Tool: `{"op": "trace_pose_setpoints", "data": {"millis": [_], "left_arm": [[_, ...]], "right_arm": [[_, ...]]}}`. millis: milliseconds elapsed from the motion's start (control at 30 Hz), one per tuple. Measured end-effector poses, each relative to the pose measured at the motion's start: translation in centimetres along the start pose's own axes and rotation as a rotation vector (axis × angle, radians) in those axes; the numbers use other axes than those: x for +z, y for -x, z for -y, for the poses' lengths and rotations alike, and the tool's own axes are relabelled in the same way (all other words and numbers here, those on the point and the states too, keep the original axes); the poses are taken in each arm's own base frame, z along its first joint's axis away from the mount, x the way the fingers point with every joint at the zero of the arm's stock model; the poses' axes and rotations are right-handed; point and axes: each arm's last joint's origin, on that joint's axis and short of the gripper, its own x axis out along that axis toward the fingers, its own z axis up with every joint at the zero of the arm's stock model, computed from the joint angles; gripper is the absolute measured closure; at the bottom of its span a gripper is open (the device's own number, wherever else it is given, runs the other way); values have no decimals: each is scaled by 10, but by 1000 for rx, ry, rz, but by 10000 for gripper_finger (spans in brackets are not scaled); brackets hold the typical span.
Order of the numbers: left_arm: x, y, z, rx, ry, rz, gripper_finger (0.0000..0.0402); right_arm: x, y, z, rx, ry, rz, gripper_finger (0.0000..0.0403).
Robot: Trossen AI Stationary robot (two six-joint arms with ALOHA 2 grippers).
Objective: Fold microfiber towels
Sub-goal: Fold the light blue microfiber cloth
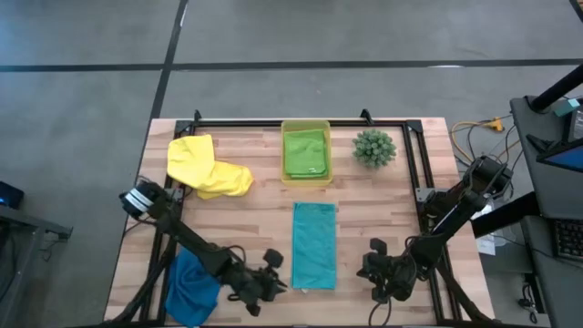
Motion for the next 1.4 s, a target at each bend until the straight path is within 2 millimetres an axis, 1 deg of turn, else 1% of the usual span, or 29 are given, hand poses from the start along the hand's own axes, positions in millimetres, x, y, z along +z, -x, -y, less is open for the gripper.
{"op": "trace_pose_setpoints", "data": {"millis": [133, 267, 333, 400, 533, 700, 800, 933, 1133, 1300, 1400], "left_arm": [[-1, -15, -9, 23, -18, -34, 298], [4, -17, -18, 23, -13, -51, 246], [4, -17, -19, -10, -58, -87, 228], [3, -17, -17, -70, -138, -92, 217], [0, -17, -16, -128, -262, -104, 212], [3, -19, -25, -117, -344, -105, 212], [5, -21, -34, -123, -332, -105, 212], [7, -24, -44, -196, -326, -89, 212], [8, -25, -58, -257, -302, -134, 212], [15, -25, -63, -258, -319, -104, 212], [14, -25, -62, -286, -316, -99, 212]], "right_arm": [[0, 0, 0, 0, -17, -1, 393], [0, 0, 0, 0, -46, -1, 393], [0, 0, 0, 0, -56, -1, 394], [0, 0, 0, 0, -57, -1, 394], [0, 0, 0, -7, -57, 9, 394], [0, 0, 0, -10, -60, 13, 394], [0, 0, 0, -10, -60, 13, 394], [0, 0, 0, -10, -76, 14, 394], [0, 0, 0, -9, -95, 15, 394], [1, 0, 1, -22, -95, 36, 394], [1, 0, 1, -22, -99, 37, 394]]}}
